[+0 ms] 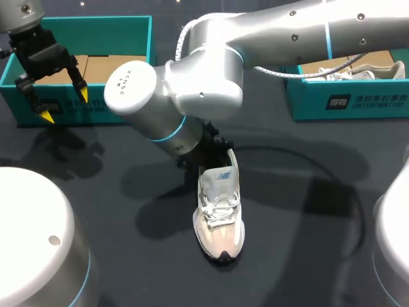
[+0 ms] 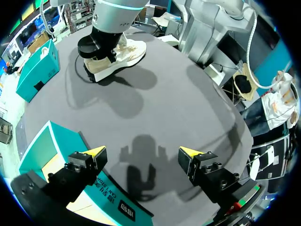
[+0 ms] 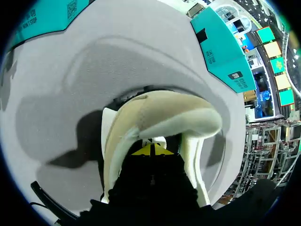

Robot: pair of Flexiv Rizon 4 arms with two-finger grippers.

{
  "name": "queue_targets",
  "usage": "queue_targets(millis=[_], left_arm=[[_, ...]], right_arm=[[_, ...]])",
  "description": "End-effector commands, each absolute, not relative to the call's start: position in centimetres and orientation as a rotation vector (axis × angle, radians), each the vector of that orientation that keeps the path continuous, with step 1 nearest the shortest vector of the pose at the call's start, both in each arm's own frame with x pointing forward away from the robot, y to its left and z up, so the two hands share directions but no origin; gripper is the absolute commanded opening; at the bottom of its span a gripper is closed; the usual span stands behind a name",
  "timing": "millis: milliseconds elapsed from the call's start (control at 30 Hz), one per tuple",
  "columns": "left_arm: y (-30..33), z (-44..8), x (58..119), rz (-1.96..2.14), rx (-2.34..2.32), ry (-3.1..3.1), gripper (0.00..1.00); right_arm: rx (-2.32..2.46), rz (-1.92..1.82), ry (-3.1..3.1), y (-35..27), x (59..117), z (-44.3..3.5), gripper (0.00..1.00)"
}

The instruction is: Take the shoe out of the shoebox, open the shoe tongue, remove and reinsert the insole, then place the shoe into the shoebox

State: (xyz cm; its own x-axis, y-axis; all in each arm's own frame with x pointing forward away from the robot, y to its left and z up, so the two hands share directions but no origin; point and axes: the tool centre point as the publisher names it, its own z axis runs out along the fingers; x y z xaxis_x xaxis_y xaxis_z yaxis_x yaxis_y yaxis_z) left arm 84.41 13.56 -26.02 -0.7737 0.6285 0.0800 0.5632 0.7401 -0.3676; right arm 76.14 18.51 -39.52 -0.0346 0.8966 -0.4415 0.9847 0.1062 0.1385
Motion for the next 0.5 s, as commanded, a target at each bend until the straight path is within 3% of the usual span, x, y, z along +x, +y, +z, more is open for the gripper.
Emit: queue_targets(millis=[33,267,500], left_arm=[[13.6,-26.0,84.4,0.480,-0.951,-2.741,1.00],[13.6,-26.0,84.4,0.480,-0.951,-2.741,1.00],[13.6,-26.0,84.4,0.480,-0.951,-2.741,1.00]], right_arm=[[1.817,-0.274,1.968,19.0,75.7,-39.0,0.00],[1.743,-0.247,1.876,19.1,74.6,-35.9,0.00],[1.743,-0.298,1.851,17.3,75.2,-36.6,0.00]])
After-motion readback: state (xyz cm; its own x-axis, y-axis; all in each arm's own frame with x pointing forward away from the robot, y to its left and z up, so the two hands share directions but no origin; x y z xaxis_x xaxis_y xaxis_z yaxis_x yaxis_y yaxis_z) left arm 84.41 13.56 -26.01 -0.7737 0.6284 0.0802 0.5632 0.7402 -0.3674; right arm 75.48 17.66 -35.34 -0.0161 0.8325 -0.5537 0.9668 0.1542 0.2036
